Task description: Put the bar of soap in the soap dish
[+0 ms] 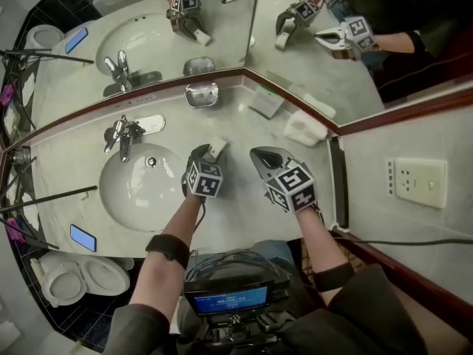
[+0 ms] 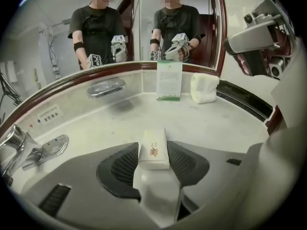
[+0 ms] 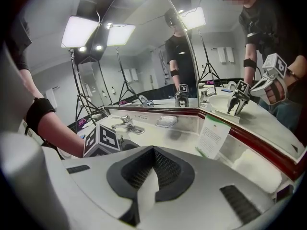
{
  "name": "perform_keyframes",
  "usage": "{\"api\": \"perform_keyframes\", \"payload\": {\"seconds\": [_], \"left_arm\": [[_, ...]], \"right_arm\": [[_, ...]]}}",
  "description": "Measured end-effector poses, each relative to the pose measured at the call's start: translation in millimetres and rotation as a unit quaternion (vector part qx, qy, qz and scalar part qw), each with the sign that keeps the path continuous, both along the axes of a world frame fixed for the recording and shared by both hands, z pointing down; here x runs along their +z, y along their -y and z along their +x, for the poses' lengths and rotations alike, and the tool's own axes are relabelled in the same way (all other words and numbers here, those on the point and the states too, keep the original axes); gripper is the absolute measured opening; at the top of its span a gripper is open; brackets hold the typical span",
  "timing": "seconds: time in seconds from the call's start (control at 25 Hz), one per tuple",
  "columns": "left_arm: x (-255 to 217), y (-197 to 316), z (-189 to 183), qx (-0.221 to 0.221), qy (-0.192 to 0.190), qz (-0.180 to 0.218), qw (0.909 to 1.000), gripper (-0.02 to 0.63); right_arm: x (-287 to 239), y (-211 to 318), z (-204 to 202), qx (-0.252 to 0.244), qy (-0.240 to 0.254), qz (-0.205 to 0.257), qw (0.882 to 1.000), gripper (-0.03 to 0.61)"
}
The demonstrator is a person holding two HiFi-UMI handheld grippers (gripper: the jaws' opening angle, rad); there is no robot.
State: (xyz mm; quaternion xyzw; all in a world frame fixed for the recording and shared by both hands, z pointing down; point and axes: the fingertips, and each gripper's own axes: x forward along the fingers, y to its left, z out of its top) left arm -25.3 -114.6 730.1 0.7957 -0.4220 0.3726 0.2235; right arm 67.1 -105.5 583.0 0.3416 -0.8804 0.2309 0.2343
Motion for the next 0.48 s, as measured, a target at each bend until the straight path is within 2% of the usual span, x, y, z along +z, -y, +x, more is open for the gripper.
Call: {"api": "perform_keyframes", "payload": {"seconds": [0.16,0.48], "left_arm": [[10,-7,-2,0.0,0.009,-0.011,0.9999,0.208],[-19,-1,-6,-0.007,-0.003,0.016,0.9998,0.215]], "right_arm": [[3,-1,-3,-0.002,0.001,-0.004,1.0,0.017],[2,-3,-17,-0.013,0.007,-0.004,1.0,0.017]]}}
